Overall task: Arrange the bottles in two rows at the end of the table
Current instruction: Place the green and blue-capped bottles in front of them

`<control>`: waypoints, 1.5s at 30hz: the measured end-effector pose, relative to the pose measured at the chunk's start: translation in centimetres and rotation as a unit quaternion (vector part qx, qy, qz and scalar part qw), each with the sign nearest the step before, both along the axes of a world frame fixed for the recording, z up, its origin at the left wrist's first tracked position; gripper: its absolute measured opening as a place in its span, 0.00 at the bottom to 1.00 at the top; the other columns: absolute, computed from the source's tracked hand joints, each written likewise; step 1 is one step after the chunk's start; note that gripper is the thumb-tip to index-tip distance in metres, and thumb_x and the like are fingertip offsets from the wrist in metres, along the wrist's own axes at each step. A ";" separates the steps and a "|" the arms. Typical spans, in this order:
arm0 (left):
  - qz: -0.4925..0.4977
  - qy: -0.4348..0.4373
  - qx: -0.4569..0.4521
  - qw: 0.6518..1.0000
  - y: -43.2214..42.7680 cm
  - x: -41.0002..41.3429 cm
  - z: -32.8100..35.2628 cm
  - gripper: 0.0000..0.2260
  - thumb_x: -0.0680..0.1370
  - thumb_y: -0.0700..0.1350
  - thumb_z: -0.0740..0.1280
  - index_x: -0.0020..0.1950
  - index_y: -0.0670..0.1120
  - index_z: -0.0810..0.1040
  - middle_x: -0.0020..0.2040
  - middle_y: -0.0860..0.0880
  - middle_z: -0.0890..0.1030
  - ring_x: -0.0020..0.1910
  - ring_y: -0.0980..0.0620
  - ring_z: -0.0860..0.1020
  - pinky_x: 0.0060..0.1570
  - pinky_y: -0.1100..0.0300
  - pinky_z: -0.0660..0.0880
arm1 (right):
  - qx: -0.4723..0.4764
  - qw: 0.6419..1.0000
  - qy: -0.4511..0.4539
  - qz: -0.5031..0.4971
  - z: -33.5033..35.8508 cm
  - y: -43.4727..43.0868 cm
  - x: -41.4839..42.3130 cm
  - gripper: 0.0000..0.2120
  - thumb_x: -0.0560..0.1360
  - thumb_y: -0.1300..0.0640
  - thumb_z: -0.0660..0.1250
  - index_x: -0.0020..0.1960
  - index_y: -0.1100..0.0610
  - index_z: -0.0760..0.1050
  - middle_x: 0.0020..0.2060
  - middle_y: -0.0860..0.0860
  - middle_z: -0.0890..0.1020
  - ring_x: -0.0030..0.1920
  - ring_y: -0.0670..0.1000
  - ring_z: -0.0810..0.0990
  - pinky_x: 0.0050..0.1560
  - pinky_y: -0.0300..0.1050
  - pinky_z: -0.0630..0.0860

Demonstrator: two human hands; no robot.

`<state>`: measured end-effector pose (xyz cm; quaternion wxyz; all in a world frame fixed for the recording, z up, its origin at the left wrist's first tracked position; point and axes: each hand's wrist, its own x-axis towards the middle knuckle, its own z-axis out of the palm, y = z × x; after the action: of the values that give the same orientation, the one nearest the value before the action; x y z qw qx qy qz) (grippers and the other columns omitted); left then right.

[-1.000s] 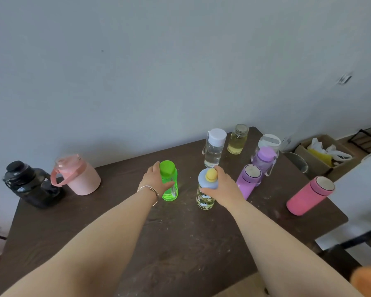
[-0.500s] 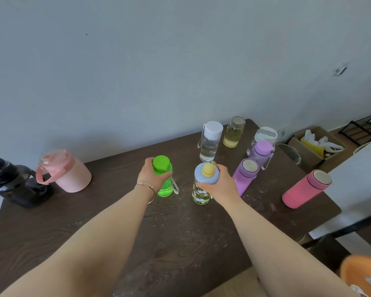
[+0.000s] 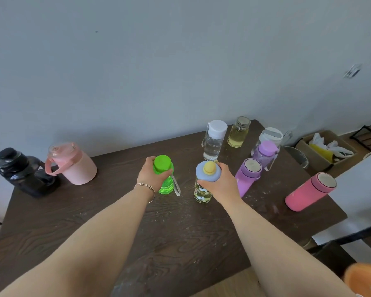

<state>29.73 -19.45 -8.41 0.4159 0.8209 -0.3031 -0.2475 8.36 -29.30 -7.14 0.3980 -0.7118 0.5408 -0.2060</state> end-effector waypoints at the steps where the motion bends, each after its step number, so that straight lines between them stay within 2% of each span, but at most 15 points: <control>1: 0.004 -0.001 0.001 1.000 0.5 0.0 0.1 0.29 0.68 0.53 0.77 0.64 0.51 0.69 0.55 0.50 0.78 0.51 0.48 0.77 0.49 0.56 0.71 | 0.000 1.000 -0.004 0.004 0.1 0.0 0.1 0.38 0.63 0.47 0.81 0.68 0.48 0.67 0.55 0.43 0.76 0.53 0.46 0.75 0.54 0.46 0.75; 5: 0.037 -0.007 0.004 0.999 2.8 0.6 1.1 0.30 0.68 0.54 0.77 0.64 0.51 0.69 0.55 0.50 0.79 0.51 0.48 0.77 0.49 0.57 0.72 | 0.002 0.999 -0.025 0.033 1.1 0.2 1.2 0.39 0.63 0.47 0.82 0.69 0.48 0.68 0.55 0.43 0.76 0.54 0.48 0.75 0.59 0.49 0.76; 12: 0.125 -0.020 -0.006 0.992 9.8 2.6 2.9 0.28 0.68 0.54 0.77 0.63 0.51 0.70 0.54 0.50 0.78 0.51 0.48 0.77 0.49 0.57 0.72 | 0.009 0.993 -0.061 0.100 2.7 2.8 6.2 0.42 0.61 0.45 0.81 0.70 0.47 0.67 0.56 0.43 0.77 0.57 0.50 0.77 0.59 0.52 0.77; 18: 0.177 -0.017 -0.012 0.984 17.2 6.3 4.1 0.26 0.69 0.53 0.76 0.62 0.52 0.70 0.53 0.51 0.79 0.50 0.48 0.77 0.47 0.58 0.70 | 0.016 0.986 -0.072 0.149 3.6 8.2 11.8 0.40 0.62 0.46 0.81 0.69 0.46 0.67 0.55 0.41 0.77 0.56 0.49 0.78 0.56 0.49 0.78; 22: 0.203 -0.013 -0.019 0.979 21.8 9.6 4.4 0.26 0.69 0.54 0.76 0.63 0.52 0.70 0.53 0.51 0.78 0.50 0.48 0.77 0.47 0.57 0.71 | 0.019 0.983 -0.072 0.170 4.1 11.9 15.6 0.40 0.60 0.45 0.81 0.68 0.45 0.68 0.51 0.39 0.77 0.54 0.49 0.78 0.52 0.55 0.82; 29: 0.198 -0.012 -0.023 0.980 28.3 16.2 4.2 0.27 0.68 0.54 0.76 0.63 0.52 0.70 0.53 0.50 0.78 0.50 0.48 0.77 0.47 0.56 0.72 | 0.014 0.986 -0.065 0.150 4.3 18.8 21.9 0.40 0.61 0.46 0.82 0.69 0.47 0.68 0.51 0.41 0.77 0.54 0.49 0.78 0.53 0.55 0.81; 35: 0.176 -0.012 -0.008 0.984 32.7 21.2 3.3 0.28 0.69 0.54 0.76 0.64 0.50 0.69 0.51 0.50 0.78 0.48 0.48 0.77 0.47 0.57 0.71 | 0.005 0.989 -0.052 0.135 3.7 23.7 26.0 0.39 0.63 0.48 0.82 0.69 0.49 0.67 0.54 0.45 0.77 0.55 0.51 0.78 0.54 0.49 0.79; 45: 0.157 -0.011 0.007 0.988 32.6 25.7 1.2 0.29 0.69 0.53 0.77 0.65 0.49 0.69 0.52 0.50 0.78 0.49 0.48 0.76 0.48 0.57 0.71 | 0.005 0.987 -0.030 0.158 1.3 24.5 31.8 0.41 0.64 0.47 0.82 0.71 0.50 0.66 0.56 0.44 0.76 0.55 0.48 0.75 0.55 0.46 0.75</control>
<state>55.40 13.19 -7.20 0.4406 0.8637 -0.1736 -0.1722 40.20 -4.77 -5.83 0.4448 -0.7798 0.4105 -0.1596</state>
